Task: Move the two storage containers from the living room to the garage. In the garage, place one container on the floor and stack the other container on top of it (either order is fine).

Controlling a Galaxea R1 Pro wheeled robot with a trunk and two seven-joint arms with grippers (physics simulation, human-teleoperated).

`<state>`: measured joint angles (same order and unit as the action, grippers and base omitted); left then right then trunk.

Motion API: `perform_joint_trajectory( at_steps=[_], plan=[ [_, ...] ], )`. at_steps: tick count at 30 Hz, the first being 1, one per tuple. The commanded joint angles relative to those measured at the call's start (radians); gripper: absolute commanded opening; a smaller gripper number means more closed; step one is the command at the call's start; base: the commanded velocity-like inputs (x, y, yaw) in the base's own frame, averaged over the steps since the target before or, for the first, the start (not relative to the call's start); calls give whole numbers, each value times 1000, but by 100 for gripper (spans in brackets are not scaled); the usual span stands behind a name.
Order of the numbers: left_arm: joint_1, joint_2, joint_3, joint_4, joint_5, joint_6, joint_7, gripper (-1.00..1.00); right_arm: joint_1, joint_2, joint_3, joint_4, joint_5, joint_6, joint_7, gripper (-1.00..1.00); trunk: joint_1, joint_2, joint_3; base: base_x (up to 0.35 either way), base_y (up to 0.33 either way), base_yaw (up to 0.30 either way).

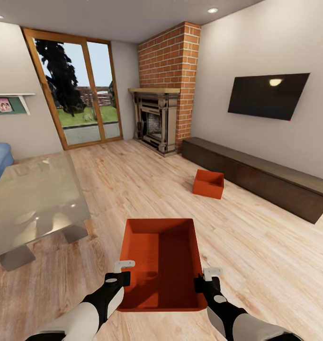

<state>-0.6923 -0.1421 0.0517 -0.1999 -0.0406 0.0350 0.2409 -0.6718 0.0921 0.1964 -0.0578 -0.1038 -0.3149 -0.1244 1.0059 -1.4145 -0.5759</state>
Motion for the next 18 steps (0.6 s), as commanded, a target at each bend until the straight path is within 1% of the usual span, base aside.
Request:
perform_joint_trajectory(
  at_steps=[1,15,18],
  plan=[
    [0,1,27,2,-4,5,9,-100,-2,0,-68,-2,-17,-30,-15,-100,0,0,1,0,0,0],
    [0,1,27,2,-4,5,9,-100,-1,-1,-68,-2,-17,-30,-15,-100,0,0,22,0,0,-1],
    [0,1,27,2,-4,5,9,-100,-2,-1,-68,-2,-17,-29,-16,-100,-12,21,32,0,0,-2]
  ],
)
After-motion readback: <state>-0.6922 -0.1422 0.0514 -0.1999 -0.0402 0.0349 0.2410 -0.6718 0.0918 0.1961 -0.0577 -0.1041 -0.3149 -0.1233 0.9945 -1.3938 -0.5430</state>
